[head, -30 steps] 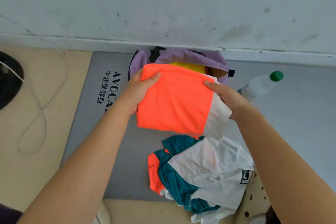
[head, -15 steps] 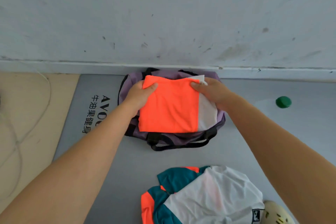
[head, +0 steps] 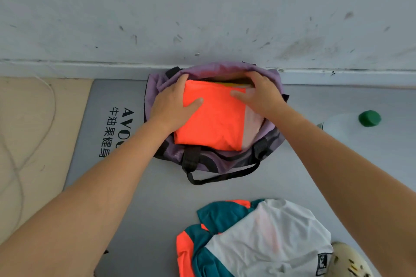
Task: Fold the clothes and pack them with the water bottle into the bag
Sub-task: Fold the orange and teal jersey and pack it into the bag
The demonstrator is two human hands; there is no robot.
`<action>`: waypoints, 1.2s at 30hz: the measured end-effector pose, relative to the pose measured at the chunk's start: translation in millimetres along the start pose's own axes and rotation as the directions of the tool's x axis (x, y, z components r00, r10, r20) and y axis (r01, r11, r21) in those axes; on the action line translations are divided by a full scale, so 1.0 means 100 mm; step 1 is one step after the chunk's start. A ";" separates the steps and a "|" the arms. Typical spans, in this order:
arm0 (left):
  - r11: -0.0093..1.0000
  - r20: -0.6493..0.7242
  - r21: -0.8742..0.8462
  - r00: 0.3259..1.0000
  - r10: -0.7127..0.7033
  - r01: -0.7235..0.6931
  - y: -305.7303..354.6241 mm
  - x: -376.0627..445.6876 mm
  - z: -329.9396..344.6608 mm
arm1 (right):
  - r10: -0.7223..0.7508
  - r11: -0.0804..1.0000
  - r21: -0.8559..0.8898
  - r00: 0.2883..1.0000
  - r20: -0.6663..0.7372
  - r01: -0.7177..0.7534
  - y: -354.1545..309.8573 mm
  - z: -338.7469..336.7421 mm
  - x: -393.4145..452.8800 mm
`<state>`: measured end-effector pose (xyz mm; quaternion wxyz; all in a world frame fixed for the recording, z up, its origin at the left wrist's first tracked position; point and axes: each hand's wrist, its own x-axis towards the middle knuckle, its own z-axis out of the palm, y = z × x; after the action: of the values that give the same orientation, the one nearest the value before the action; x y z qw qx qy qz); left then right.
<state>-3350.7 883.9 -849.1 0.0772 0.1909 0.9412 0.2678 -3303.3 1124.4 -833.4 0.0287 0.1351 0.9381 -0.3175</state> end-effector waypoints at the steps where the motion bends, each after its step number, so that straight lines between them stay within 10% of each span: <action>1: 0.998 -0.025 0.058 0.999 0.039 -0.037 0.03 0.00 -0.05 | -0.023 0.999 -0.046 1.000 -0.010 0.022 -0.02 -0.04 -0.01; 6: 0.937 -0.057 0.321 0.985 0.165 -0.139 0.14 -0.13 -0.26 | -0.116 0.976 -0.194 0.988 -0.100 0.095 -0.06 -0.15 -0.37; 12: 0.851 0.325 0.306 0.887 0.328 -0.427 0.21 -0.65 0.00 | -0.032 0.843 -0.510 0.964 0.264 0.168 -0.05 0.08 -0.96; 17: 0.856 0.463 0.387 0.875 0.140 -0.342 0.10 -0.78 0.23 | 0.095 0.676 -0.704 0.922 0.376 0.217 -0.02 0.14 -1.07; 26: 0.970 0.467 0.210 0.884 0.011 -0.123 0.35 -0.70 0.21 | -0.170 0.949 -0.214 0.948 0.268 0.231 -0.12 -0.23 -1.20; 32: 0.948 0.402 -0.314 0.896 0.186 -0.056 0.92 -0.74 0.20 | -0.135 0.990 0.067 0.975 0.175 0.125 -0.19 -0.30 -1.26; 36: 0.991 0.367 -0.120 0.925 0.100 -0.059 0.67 -0.65 0.08 | -0.103 0.993 0.065 0.985 0.142 0.094 -0.09 -0.30 -1.23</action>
<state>-3267.9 914.3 -817.0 0.2534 0.2717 0.8853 0.2798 -3186.5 1106.7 -786.6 0.0772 0.0660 0.9295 -0.3545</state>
